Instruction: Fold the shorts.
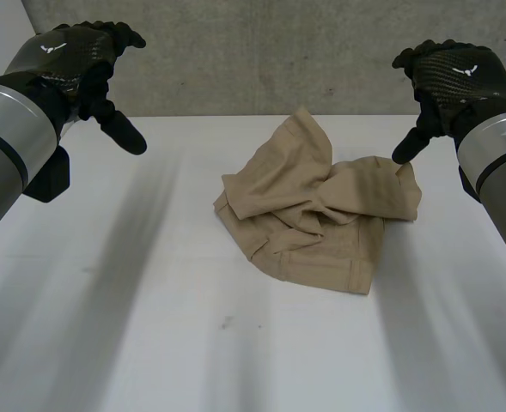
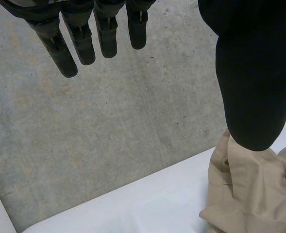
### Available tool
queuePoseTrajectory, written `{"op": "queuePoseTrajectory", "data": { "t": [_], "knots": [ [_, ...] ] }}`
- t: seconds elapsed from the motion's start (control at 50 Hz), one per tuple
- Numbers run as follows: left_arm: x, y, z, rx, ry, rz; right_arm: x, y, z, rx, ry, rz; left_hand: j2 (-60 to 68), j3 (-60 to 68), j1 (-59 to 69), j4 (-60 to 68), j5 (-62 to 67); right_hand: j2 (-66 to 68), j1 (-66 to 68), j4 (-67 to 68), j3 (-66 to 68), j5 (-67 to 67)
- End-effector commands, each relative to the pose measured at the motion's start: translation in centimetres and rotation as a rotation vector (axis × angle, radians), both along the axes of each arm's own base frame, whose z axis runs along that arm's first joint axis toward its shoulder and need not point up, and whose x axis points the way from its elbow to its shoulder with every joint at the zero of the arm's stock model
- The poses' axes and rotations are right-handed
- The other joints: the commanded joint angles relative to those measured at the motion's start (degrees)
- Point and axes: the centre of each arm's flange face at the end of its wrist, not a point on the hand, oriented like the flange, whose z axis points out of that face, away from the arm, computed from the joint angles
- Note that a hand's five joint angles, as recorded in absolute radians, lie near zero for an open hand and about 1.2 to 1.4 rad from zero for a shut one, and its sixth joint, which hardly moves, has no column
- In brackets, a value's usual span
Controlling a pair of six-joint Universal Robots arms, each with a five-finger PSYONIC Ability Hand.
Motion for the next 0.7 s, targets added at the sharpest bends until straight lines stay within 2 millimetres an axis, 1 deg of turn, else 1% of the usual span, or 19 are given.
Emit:
{"op": "queuePoseTrajectory", "data": {
  "t": [0.02, 0.12, 0.18, 0.22, 0.26, 0.28, 0.3, 0.32, 0.34, 0.4, 0.46, 0.48, 0.54, 0.56, 0.58, 0.62, 0.64, 0.66, 0.7],
  "knots": [
    [-0.1, -0.2, -0.3, 0.009, -0.004, 0.000, 0.1, 0.0, 0.0, 0.003, 0.000, 0.002, -5.4, -3.1, -2.6, -2.3, -2.8, -2.8, -1.6, -3.7, -2.3, -4.2],
    [-0.2, -0.4, -0.8, 0.022, -0.008, 0.000, 0.1, 0.0, -0.1, 0.006, -0.002, 0.006, -5.4, -3.1, -2.6, -2.3, -2.8, -2.8, -1.6, -3.7, -2.3, -4.2],
    [-0.5, -0.8, -1.6, 0.041, -0.016, -0.004, 0.3, 0.0, -0.1, 0.006, 0.007, 0.023, -5.2, -2.9, -2.5, -2.1, -2.7, -2.8, -1.6, -3.7, -2.3, -4.2],
    [-0.8, -1.4, -2.5, 0.059, -0.022, -0.007, 0.5, 0.1, -0.2, 0.006, 0.018, 0.044, -4.7, -2.4, -2.0, -1.6, -2.2, -2.8, -1.6, -3.7, -2.3, -4.2],
    [-1.2, -2.1, -3.7, 0.081, -0.029, -0.009, 0.9, 0.3, -0.7, 0.021, 0.051, 0.093, -4.2, -1.9, -1.4, -1.1, -1.7, -2.8, -1.6, -3.7, -2.3, -4.2],
    [-1.6, -2.9, -4.9, 0.096, -0.036, -0.009, 1.2, 0.6, -1.2, 0.035, 0.081, 0.131, -3.7, -1.4, -0.9, -0.6, -1.2, -2.8, -1.6, -3.7, -2.3, -4.2],
    [-1.8, -3.2, -5.3, 0.101, -0.039, -0.008, 1.3, 0.7, -1.6, 0.047, 0.097, 0.152, -3.5, -1.2, -0.8, -0.5, -1.0, -2.8, -1.6, -3.7, -2.3, -4.2],
    [-2.2, -4.3, -7.2, 0.124, -0.052, -0.005, 1.5, 0.9, -2.3, 0.071, 0.121, 0.178, -2.9, -0.5, -0.1, 0.2, -0.3, -2.8, -1.6, -3.7, -2.3, -4.2],
    [-2.3, -4.5, -7.5, 0.130, -0.055, -0.005, 1.6, 0.9, -2.7, 0.081, 0.127, 0.183, -2.9, -0.5, -0.1, 0.2, -0.3, -2.8, -1.6, -3.7, -2.3, -4.2],
    [-3.0, -5.9, -10.1, 0.164, -0.073, -0.005, 1.5, 1.3, -4.4, 0.141, 0.159, 0.202, -2.9, -0.5, -0.1, 0.2, -0.3, -2.8, -1.6, -3.7, -2.3, -4.2],
    [-4.2, -7.8, -13.2, 0.196, -0.091, -0.013, 1.4, 1.8, -5.8, 0.181, 0.173, 0.208, -2.2, 0.1, 0.6, 0.9, 0.4, -2.8, -1.6, -3.7, -2.3, -4.2],
    [-4.8, -8.9, -14.7, 0.213, -0.097, -0.014, 1.3, 2.0, -6.4, 0.199, 0.179, 0.212, -2.2, 0.1, 0.6, 0.9, 0.4, -2.8, -1.6, -3.7, -2.3, -4.2],
    [-5.4, -10.2, -16.4, 0.227, -0.104, -0.016, 1.0, 2.5, -7.8, 0.238, 0.193, 0.216, -2.2, 0.1, 0.6, 0.9, 0.4, -2.8, -1.6, -3.7, -2.3, -4.2],
    [-6.0, -11.3, -17.8, 0.233, -0.106, -0.017, 1.0, 2.6, -8.0, 0.242, 0.194, 0.218, -2.2, 0.1, 0.6, 0.9, 0.4, -2.8, -1.6, -3.7, -2.3, -4.2],
    [-6.2, -11.6, -18.1, 0.233, -0.105, -0.019, 0.9, 2.8, -8.8, 0.255, 0.198, 0.218, -2.2, 0.1, 0.6, 0.9, 0.4, -2.8, -1.6, -3.7, -2.3, -4.2],
    [-7.0, -12.8, -19.5, 0.231, -0.100, -0.035, 0.8, 3.0, -9.3, 0.260, 0.199, 0.220, -1.7, 0.6, 1.1, 1.4, 0.9, -2.8, -1.6, -3.7, -2.3, -4.2],
    [-7.2, -13.1, -19.7, 0.229, -0.097, -0.043, 0.5, 3.1, -9.9, 0.268, 0.200, 0.214, -1.5, 0.8, 1.2, 1.6, 1.0, -2.8, -1.6, -3.7, -2.3, -4.2],
    [-7.7, -13.7, -20.2, 0.221, -0.089, -0.064, 0.3, 3.0, -10.2, 0.270, 0.199, 0.207, -0.2, 2.2, 2.6, 2.9, 2.4, -2.8, -1.6, -3.7, -2.3, -4.2],
    [-8.2, -14.1, -20.7, 0.216, -0.082, -0.091, -0.2, 2.9, -10.9, 0.275, 0.198, 0.192, 1.0, 3.3, 3.8, 4.1, 3.6, -2.8, -1.6, -3.7, -2.3, -4.2]
  ]
}}
